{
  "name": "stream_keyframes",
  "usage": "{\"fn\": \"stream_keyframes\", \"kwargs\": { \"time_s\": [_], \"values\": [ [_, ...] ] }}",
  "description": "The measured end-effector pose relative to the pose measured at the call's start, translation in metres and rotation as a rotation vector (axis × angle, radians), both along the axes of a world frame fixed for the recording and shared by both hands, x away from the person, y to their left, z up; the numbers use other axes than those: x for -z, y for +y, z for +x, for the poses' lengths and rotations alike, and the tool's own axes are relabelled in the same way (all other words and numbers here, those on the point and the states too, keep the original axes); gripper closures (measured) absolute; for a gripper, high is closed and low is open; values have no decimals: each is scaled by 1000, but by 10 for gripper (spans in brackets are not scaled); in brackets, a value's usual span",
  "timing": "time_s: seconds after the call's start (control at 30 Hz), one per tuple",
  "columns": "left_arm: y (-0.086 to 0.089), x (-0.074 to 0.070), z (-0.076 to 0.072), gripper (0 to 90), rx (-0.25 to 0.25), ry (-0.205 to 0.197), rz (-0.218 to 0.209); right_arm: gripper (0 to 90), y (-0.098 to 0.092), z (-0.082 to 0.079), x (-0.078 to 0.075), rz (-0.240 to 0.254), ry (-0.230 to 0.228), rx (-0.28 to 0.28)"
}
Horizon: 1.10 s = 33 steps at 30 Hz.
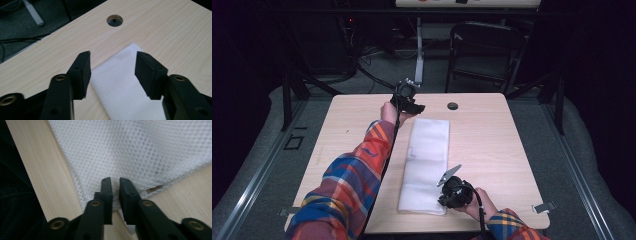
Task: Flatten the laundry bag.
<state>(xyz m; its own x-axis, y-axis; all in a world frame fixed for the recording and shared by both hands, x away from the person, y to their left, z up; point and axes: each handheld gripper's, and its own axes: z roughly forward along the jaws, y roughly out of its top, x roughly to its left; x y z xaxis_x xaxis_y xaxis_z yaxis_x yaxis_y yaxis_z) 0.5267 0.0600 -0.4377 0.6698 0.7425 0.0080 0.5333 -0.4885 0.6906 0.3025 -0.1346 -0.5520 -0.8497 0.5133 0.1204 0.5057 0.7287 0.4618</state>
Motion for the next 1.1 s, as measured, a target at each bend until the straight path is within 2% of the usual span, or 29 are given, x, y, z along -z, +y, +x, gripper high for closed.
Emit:
{"fn": "stream_keyframes", "kwargs": {
  "time_s": [0.07,0.13,0.17,0.2,0.23,0.27,0.37,0.47,0.57,0.6,0.7,0.83,0.93,1.1],
  "values": [
    [2,1,-4,411,17,7,-9,720,-2,1,-4,13,-7,21],
    [4,2,-10,361,40,7,-4,604,-5,2,-8,31,-8,46],
    [5,3,-13,341,53,9,-2,563,-6,3,-9,51,-8,63],
    [6,4,-16,318,64,10,1,509,-8,3,-10,52,-10,76],
    [7,5,-20,294,75,13,3,450,-10,5,-13,26,-22,67],
    [8,5,-23,284,85,14,3,410,-11,6,-13,41,-15,81],
    [12,9,-35,241,115,24,12,265,-16,8,-14,33,-19,93],
    [13,12,-47,213,142,33,18,182,-19,9,-16,43,-23,119],
    [13,15,-62,199,181,33,22,157,-22,10,-18,54,-17,129],
    [14,16,-67,196,191,32,22,150,-23,10,-18,41,-23,132],
    [15,21,-81,180,219,36,22,146,-26,11,-20,44,-28,144],
    [16,30,-101,158,244,44,18,142,-29,12,-22,58,-34,165],
    [17,37,-113,147,269,47,37,142,-31,13,-22,56,-35,174],
    [20,50,-135,128,299,67,36,148,-32,14,-22,47,-34,181]
  ]
}}
